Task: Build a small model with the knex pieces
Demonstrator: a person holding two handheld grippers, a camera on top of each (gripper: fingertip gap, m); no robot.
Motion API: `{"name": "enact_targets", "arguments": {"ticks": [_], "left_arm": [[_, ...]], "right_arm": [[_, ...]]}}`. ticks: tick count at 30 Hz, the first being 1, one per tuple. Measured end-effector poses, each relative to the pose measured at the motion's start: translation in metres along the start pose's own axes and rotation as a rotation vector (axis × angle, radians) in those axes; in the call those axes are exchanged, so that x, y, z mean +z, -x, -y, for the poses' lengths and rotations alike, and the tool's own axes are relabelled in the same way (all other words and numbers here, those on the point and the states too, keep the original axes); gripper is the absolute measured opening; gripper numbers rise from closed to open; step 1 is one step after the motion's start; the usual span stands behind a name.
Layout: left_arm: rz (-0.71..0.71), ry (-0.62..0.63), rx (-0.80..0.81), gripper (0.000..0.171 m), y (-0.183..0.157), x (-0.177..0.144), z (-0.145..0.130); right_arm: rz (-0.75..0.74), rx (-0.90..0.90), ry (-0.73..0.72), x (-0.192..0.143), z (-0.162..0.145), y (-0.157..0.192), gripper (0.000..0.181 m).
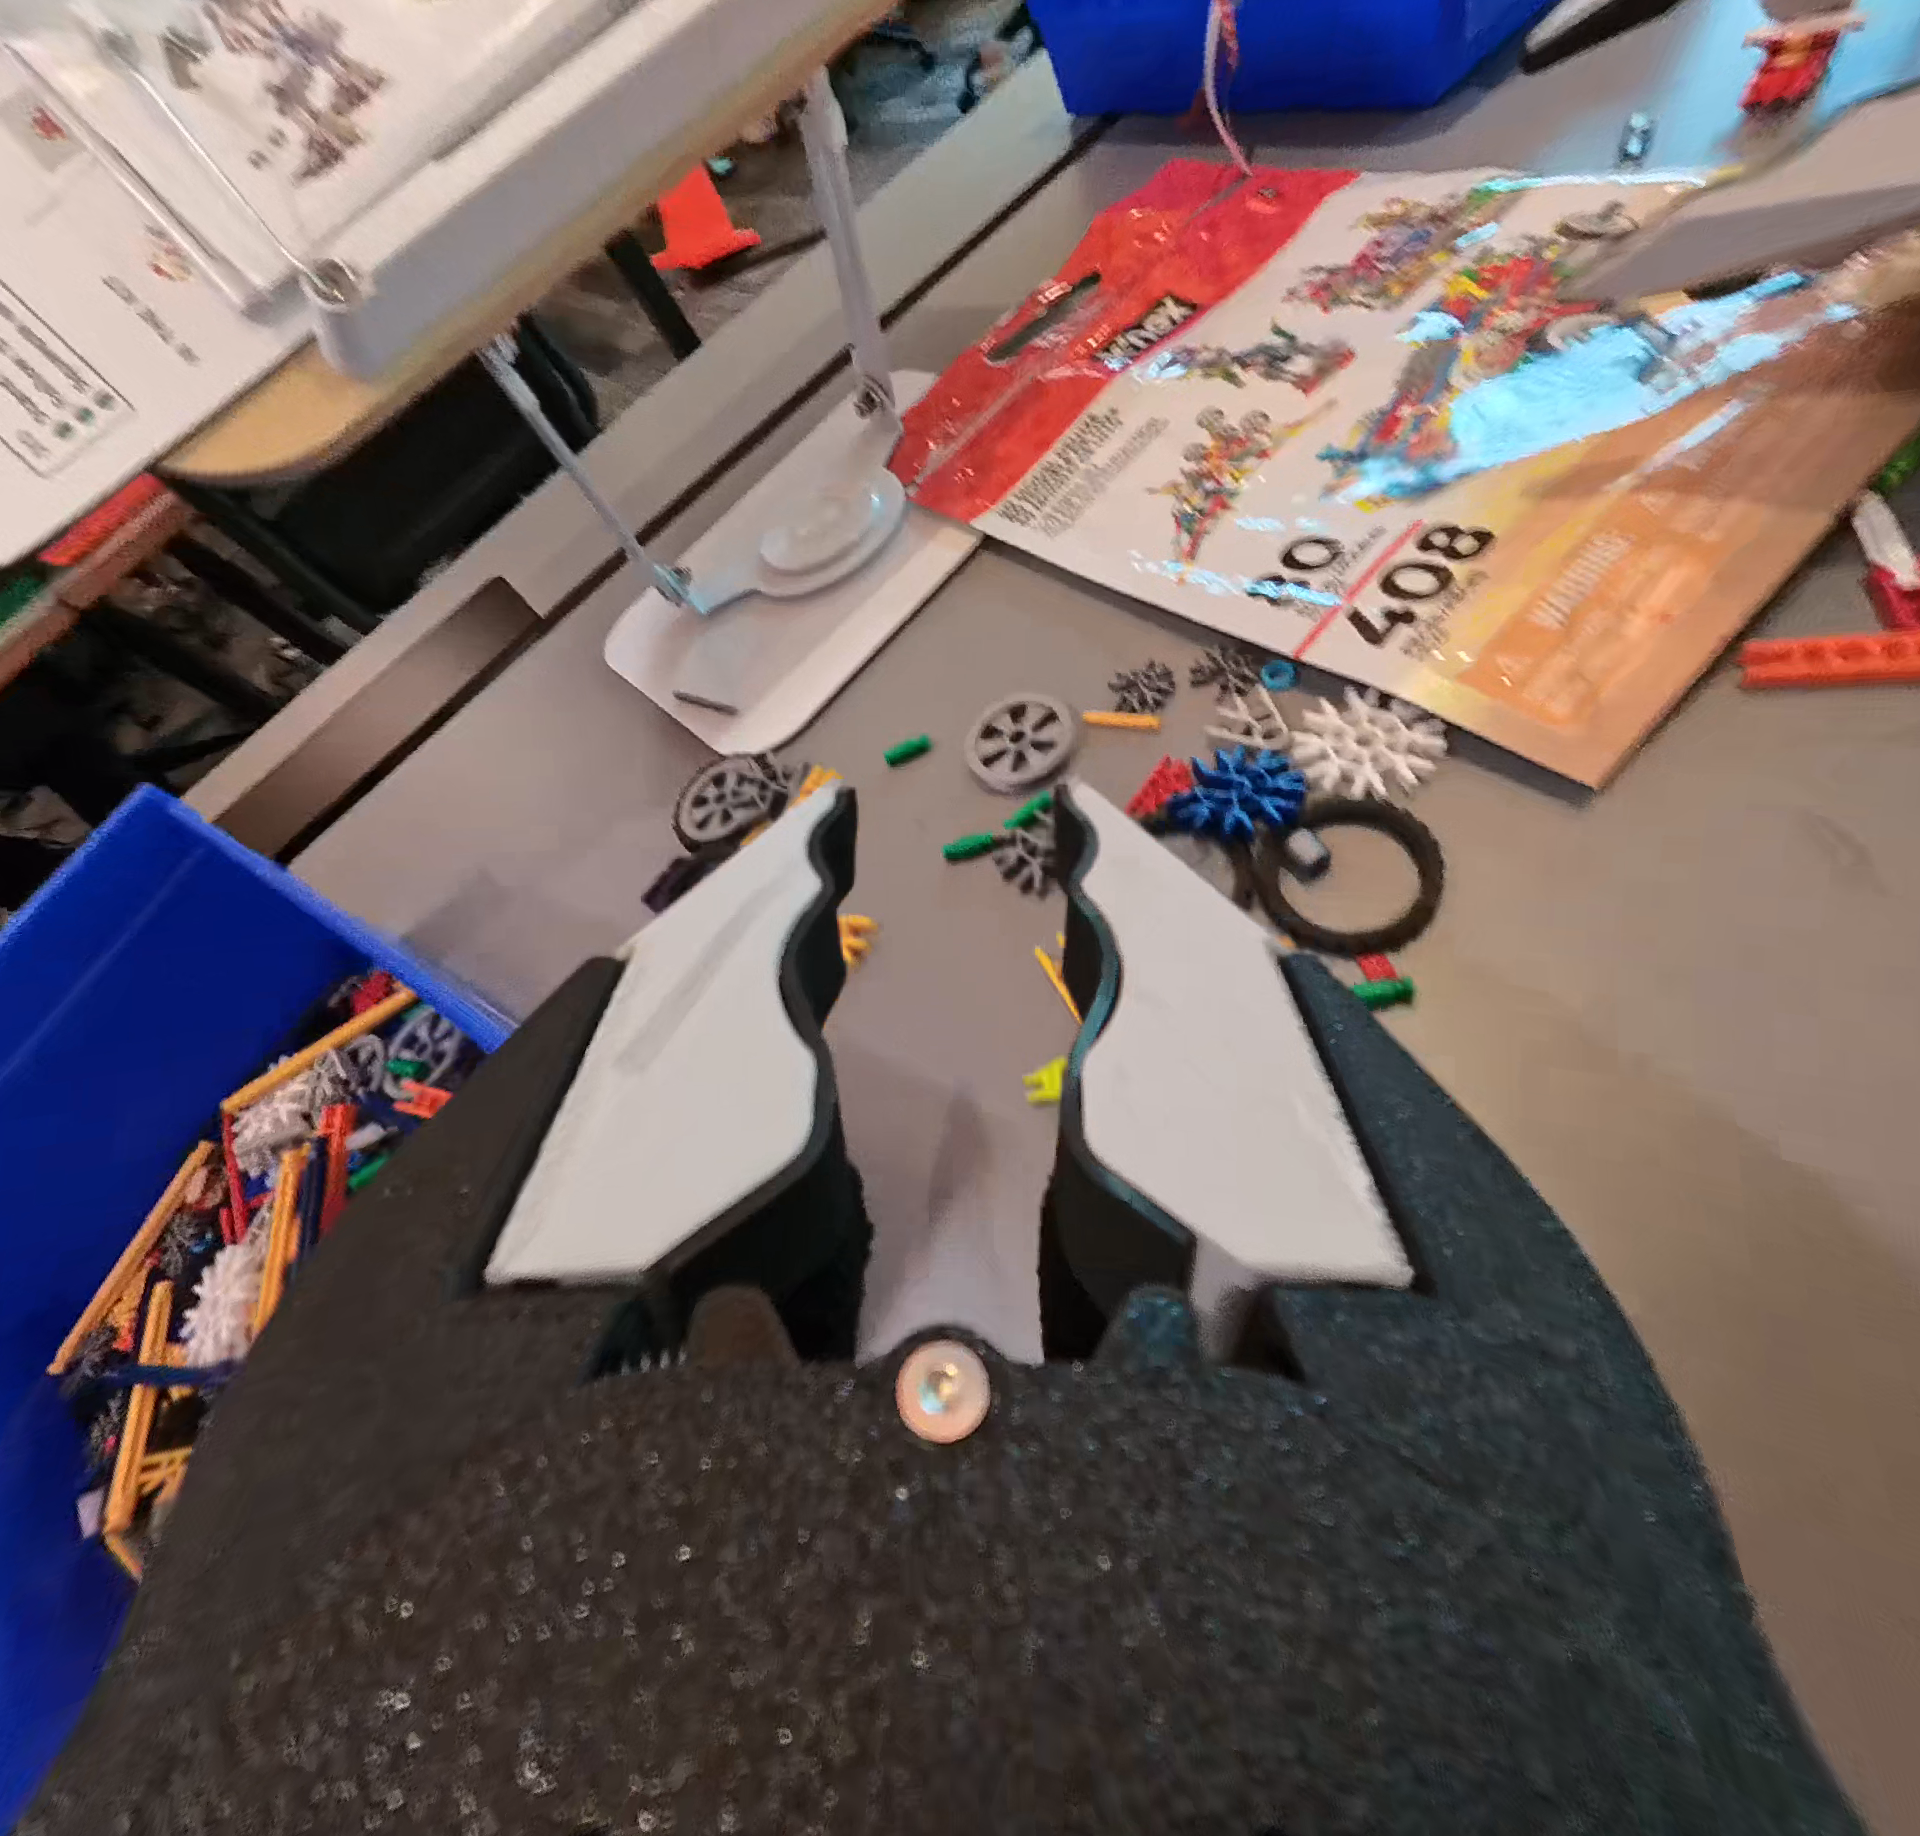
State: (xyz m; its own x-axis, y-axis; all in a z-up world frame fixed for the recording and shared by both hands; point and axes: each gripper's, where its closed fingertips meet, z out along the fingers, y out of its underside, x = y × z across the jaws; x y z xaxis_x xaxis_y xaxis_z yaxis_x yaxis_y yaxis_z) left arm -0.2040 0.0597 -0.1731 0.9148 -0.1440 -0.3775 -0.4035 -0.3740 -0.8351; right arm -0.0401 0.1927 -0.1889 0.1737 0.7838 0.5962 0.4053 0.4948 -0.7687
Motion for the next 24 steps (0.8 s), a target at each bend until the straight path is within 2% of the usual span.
{"name": "enact_targets", "arguments": {"ticks": [9, 13, 17, 22, 24], "left_arm": [[-0.196, 0.227, 0.104, 0.030, -0.045, -0.006, -0.062], [-0.243, 0.183, 0.100, 0.030, -0.057, -0.007, -0.055], [-0.291, 0.134, 0.119, 0.031, -0.073, -0.008, -0.039], [-0.300, 0.144, 0.167, 0.034, -0.085, -0.006, -0.036], [-0.307, 0.141, 0.166, 0.034, -0.089, -0.003, -0.038]], "right_arm": [[0.035, 0.019, 0.019, 0.002, -0.005, 0.004, 0.050], [0.130, 0.066, 0.000, -0.001, -0.003, 0.015, 0.041], [0.355, 0.125, -0.050, -0.017, 0.008, 0.043, 0.035], [0.437, 0.044, 0.025, -0.035, 0.002, 0.055, 0.036], [0.500, -0.016, 0.120, -0.043, -0.014, 0.065, 0.048]]}}
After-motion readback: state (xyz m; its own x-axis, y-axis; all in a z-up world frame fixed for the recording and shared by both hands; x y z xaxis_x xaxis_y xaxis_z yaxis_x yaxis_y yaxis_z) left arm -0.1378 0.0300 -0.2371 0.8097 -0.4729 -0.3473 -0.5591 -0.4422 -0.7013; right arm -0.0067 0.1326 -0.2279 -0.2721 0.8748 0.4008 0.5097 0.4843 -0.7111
